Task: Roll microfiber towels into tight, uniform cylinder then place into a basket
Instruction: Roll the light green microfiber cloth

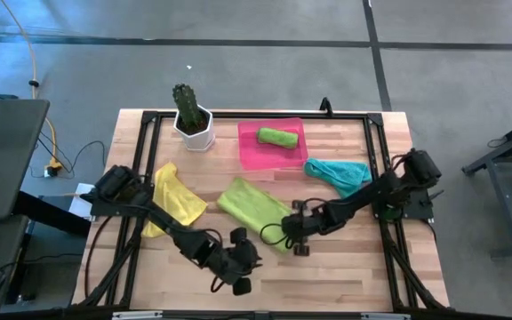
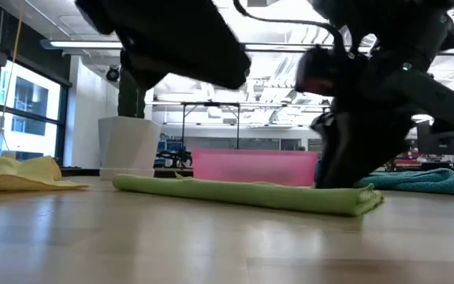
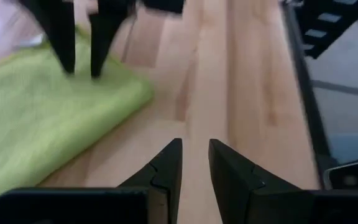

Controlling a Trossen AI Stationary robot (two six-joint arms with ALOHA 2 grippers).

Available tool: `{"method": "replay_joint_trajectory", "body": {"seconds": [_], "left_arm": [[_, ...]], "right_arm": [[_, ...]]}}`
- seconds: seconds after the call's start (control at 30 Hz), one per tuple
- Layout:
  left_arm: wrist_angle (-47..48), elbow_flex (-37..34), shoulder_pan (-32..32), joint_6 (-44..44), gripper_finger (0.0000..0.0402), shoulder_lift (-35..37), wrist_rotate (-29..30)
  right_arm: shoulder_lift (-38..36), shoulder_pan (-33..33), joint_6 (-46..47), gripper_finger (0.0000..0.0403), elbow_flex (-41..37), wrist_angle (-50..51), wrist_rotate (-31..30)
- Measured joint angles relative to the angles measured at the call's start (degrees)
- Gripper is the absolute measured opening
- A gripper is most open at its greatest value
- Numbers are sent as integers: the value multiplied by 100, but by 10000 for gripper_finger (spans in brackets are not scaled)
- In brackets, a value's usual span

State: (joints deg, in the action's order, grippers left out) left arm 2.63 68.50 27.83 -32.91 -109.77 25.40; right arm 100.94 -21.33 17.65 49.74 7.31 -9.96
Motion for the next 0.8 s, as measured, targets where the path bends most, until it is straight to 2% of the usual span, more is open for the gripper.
{"method": "replay_joint_trajectory", "body": {"seconds": [0.13, 0.23, 0.37, 0.6, 0.8], "left_arm": [[41, 1, 127, 4, 69, 109, 64], [76, 2, 185, 7, 69, 115, 66], [98, -1, 230, 3, 69, 133, 73], [104, -1, 228, 6, 69, 133, 75], [99, -1, 223, 0, 69, 133, 75]], "right_arm": [[441, -23, -13, 112, 7, -1091, 92], [481, -6, -13, 112, 15, -1173, 209], [298, -5, -36, 112, 0, -1040, 274], [-373, -5, -745, 112, 2, -309, 299], [-248, -5, -791, 112, 2, -37, 271]]}}
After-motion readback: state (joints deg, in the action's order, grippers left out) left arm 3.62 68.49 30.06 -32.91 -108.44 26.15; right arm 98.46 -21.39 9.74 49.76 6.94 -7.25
